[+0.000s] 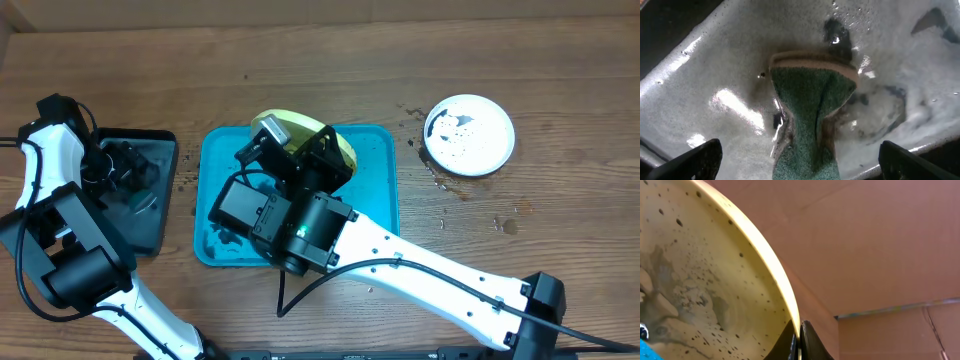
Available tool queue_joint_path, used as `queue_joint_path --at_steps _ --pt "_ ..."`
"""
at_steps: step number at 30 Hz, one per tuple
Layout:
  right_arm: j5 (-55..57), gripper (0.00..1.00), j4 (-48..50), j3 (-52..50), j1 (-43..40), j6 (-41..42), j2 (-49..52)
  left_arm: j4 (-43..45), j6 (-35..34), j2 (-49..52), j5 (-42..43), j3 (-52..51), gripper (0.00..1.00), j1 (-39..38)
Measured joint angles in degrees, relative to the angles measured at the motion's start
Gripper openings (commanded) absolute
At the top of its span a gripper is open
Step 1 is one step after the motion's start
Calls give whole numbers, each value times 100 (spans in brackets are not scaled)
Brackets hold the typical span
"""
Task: Clean dirty plates on tray and stack at the side
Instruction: 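Lift the yellow plate with the right gripper and move the left sponge to the basin, then carry the yellow plate right and lower it onto the plate stack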
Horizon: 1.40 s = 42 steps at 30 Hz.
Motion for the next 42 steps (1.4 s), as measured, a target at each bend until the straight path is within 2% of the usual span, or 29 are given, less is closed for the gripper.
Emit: queue_joint_path --at_steps 5,10,13,16,20,23,26,29,32,35,42 --pt "-481 4 275 0 -9 31 0 -2 0 0 0 0 100 0" --pt "-772 4 289 0 -380 214 0 -2 0 0 0 0 100 0" --pt "-1401 4 514 0 -651 435 0 0 0 0 0 0 100 0" --pt "-2186 4 522 0 -852 125 17 -2 0 0 0 0 100 0" --pt "-1860 4 317 -2 -999 562 68 -2 0 0 -2 0 100 0" --pt "-2247 4 682 2 -1137 586 68 0 0 0 -2 0 100 0" --pt "-2942 4 369 15 -1283 120 81 -2 0 0 -2 0 100 0" --pt "-3010 4 136 15 -1475 321 122 -2 0 0 0 0 100 0" --pt "-3272 4 118 15 -1947 660 133 -2 0 0 0 0 100 0" --pt "-4072 4 107 15 -2710 846 138 0 0 0 -2 0 100 0" --pt "-6391 4 -11 15 -5497 1010 166 -2 0 0 -2 0 100 0"
